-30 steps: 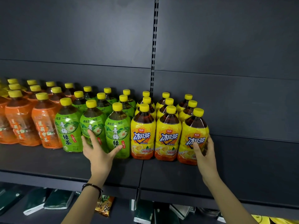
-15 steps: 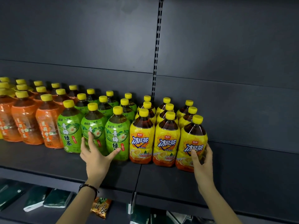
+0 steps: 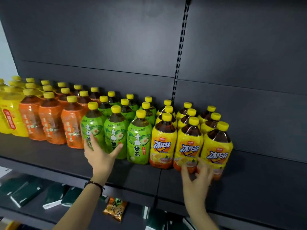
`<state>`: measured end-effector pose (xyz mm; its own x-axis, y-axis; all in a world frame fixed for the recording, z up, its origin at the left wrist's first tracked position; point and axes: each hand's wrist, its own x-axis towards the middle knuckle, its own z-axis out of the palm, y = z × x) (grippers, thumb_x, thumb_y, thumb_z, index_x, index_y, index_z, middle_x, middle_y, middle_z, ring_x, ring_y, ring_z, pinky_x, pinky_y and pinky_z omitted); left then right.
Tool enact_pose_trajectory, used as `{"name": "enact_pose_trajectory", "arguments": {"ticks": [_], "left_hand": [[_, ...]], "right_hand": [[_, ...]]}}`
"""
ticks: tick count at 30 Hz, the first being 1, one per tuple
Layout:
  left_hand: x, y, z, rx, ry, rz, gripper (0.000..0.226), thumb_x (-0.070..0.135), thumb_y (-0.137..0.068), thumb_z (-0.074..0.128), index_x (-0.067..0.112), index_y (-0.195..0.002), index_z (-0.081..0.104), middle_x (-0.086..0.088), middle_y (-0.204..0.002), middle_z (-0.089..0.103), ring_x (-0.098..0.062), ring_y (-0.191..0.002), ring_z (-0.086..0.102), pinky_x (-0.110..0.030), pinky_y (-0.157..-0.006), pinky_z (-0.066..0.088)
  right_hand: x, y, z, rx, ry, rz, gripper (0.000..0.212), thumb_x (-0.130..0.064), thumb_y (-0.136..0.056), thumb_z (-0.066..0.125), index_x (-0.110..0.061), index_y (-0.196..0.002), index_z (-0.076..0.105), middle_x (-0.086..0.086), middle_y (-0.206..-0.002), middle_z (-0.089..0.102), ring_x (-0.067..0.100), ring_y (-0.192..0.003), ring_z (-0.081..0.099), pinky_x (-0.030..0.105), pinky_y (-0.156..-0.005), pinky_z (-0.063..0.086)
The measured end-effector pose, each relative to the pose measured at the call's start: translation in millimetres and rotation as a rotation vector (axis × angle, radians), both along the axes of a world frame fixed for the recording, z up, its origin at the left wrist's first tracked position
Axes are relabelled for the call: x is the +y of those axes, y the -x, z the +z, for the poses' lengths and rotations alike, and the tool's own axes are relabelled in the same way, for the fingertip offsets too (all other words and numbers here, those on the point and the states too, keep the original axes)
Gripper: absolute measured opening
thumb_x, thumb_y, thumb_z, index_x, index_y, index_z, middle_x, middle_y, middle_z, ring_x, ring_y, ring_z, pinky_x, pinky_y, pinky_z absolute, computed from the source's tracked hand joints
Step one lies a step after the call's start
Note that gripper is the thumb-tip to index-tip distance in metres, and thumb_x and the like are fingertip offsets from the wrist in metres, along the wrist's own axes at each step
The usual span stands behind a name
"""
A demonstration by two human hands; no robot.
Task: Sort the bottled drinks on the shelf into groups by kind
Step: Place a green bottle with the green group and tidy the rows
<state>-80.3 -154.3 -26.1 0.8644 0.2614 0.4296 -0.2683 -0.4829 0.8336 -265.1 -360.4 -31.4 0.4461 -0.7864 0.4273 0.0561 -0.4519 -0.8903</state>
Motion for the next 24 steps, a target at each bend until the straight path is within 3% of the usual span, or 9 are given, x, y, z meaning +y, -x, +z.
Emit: {"name": "enact_pose_trajectory", "arguments": {"ticks": [2,4,7,10,14,19,24], "left_hand": [[24.3,-16.7,-1.3,-0.049,-0.026,0.061,0.116,0.047,-0.06,0.085,0.008,-0.15,0.022,-0.029,-0.152,0.02,-0.045,-0.14,0.02,-0.057,-0.111,0.02],[49.4,-36.9,-2.6,-0.051,-0.041,0.095,0.116,0.046,-0.06,0.086,0.008,-0.15,0.022,-0.029,-0.151,0.022,-0.047,-0.138,0.023,-0.058,-0.109,0.022],[72.5,-64.9,-1.9,-0.05,-0.088,0.019,0.114,0.044,-0.061,0.085,0.013,-0.15,0.022,-0.027,-0.152,0.022,-0.046,-0.138,0.022,-0.058,-0.109,0.022],[78.6,-78.9,-7.4,-0.099,-0.125,-0.069,0.111,0.047,-0.061,0.083,0.014,-0.15,0.025,-0.025,-0.153,0.02,-0.044,-0.14,0.018,-0.055,-0.111,0.021],[76.1,-87.3,-10.8,-0.074,-0.1,-0.07,0.115,0.052,-0.055,0.083,0.01,-0.147,0.028,-0.03,-0.148,0.023,-0.052,-0.132,0.022,-0.063,-0.104,0.026],[88.8,-85.4,-3.8,-0.058,-0.166,-0.094,0.115,0.056,-0.049,0.086,0.005,-0.14,0.039,-0.03,-0.14,0.035,-0.052,-0.124,0.033,-0.061,-0.095,0.036],[132.1,-96.4,-3.6,-0.082,-0.232,-0.218,0.088,0.045,-0.06,0.085,0.018,-0.134,0.046,-0.022,-0.135,0.037,-0.045,-0.116,0.039,-0.055,-0.08,0.047]], "right_hand": [[34.4,-25.7,5.7,0.043,0.061,0.197,0.054,-0.024,-0.082,0.073,-0.038,-0.125,0.043,-0.018,-0.122,0.04,0.002,-0.113,0.046,0.033,-0.1,0.043],[64.4,-57.8,10.5,0.062,0.045,0.242,0.07,-0.027,-0.078,0.077,-0.038,-0.134,0.037,-0.013,-0.133,0.03,0.005,-0.118,0.04,0.029,-0.099,0.039],[100.7,-97.8,15.2,0.049,-0.08,0.042,0.099,-0.031,-0.065,0.086,-0.03,-0.144,0.027,0.0,-0.146,0.014,0.021,-0.131,0.025,0.037,-0.104,0.034],[117.9,-119.6,8.8,0.088,-0.043,-0.138,0.116,-0.032,-0.057,0.091,-0.024,-0.149,0.02,0.007,-0.148,0.012,0.025,-0.131,0.019,0.039,-0.105,0.029],[121.0,-136.5,5.8,0.123,-0.008,-0.302,0.116,-0.034,-0.055,0.091,-0.018,-0.148,0.023,0.013,-0.149,0.016,0.034,-0.126,0.024,0.05,-0.105,0.029],[125.6,-140.2,-0.4,0.126,0.012,-0.358,0.112,-0.037,-0.06,0.088,-0.018,-0.149,0.023,0.01,-0.151,0.016,0.035,-0.128,0.023,0.05,-0.106,0.028],[129.3,-133.3,-3.2,0.148,0.008,-0.326,0.098,-0.03,-0.069,0.084,-0.017,-0.147,0.028,0.012,-0.152,0.017,0.035,-0.134,0.021,0.045,-0.111,0.018]]}}
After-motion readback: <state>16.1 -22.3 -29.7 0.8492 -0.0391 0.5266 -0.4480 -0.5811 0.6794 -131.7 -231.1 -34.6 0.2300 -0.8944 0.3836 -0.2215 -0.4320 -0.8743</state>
